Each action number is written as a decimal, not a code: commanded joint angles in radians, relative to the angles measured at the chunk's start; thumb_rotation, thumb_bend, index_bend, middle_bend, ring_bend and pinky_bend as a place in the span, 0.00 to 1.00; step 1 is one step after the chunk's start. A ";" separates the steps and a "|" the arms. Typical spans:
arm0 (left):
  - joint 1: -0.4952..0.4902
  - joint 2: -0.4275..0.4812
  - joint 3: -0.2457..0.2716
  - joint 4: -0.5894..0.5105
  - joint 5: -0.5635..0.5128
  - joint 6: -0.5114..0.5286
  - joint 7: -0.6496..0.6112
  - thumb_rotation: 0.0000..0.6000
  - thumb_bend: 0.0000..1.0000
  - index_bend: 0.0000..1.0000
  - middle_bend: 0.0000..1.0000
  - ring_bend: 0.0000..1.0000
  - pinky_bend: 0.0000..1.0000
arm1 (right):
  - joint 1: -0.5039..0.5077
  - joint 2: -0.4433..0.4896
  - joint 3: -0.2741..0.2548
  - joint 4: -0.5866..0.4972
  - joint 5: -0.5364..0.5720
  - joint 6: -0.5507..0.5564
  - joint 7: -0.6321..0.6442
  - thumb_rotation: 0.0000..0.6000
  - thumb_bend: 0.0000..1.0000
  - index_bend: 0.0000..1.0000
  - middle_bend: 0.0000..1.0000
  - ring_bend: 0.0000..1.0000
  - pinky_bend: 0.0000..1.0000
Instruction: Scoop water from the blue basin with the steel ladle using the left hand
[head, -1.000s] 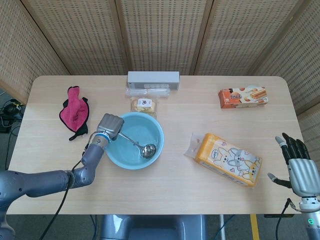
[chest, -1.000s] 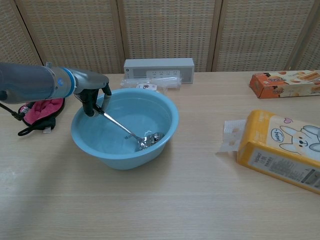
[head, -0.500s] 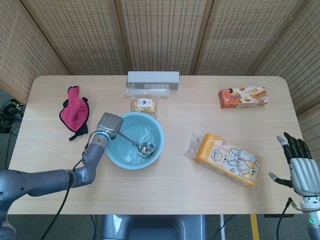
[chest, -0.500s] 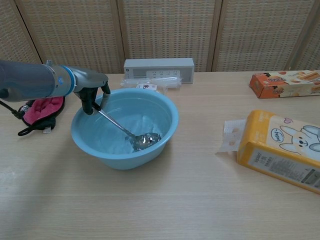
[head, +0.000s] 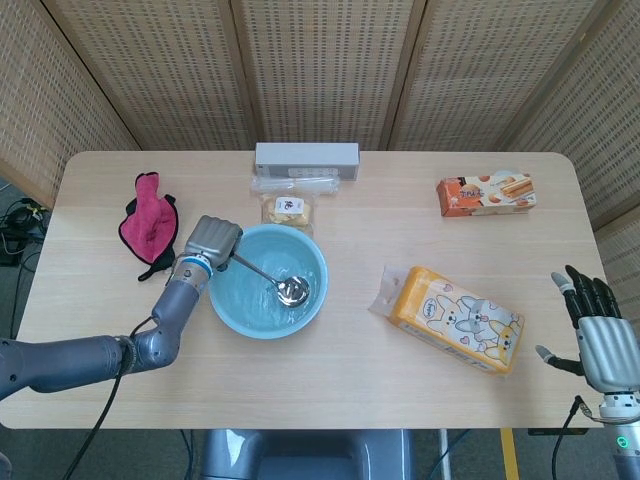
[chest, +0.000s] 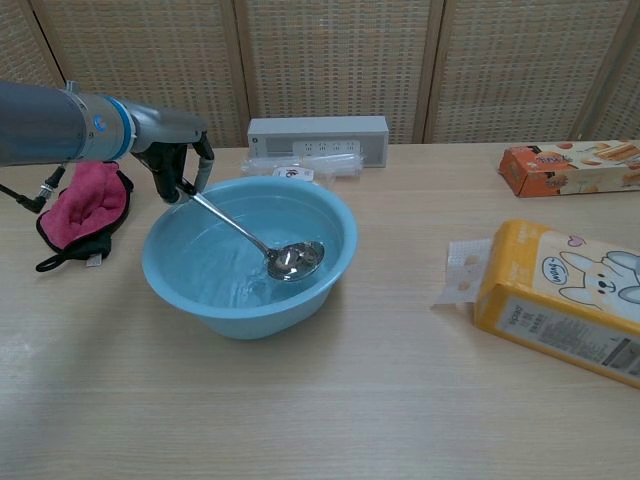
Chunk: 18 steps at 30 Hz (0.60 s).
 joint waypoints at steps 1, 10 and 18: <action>-0.012 0.026 -0.005 -0.024 -0.015 0.003 0.008 1.00 0.86 1.00 0.99 0.96 1.00 | 0.001 -0.002 -0.001 -0.002 0.000 -0.002 -0.006 1.00 0.00 0.00 0.00 0.00 0.00; -0.107 0.151 0.009 -0.165 -0.106 0.089 0.151 1.00 0.86 1.00 0.99 0.96 1.00 | 0.004 -0.010 -0.001 -0.004 0.005 -0.007 -0.026 1.00 0.00 0.00 0.00 0.00 0.00; -0.147 0.222 0.004 -0.258 -0.154 0.147 0.207 1.00 0.85 1.00 0.99 0.96 1.00 | 0.006 -0.008 0.000 -0.003 0.007 -0.009 -0.019 1.00 0.00 0.00 0.00 0.00 0.00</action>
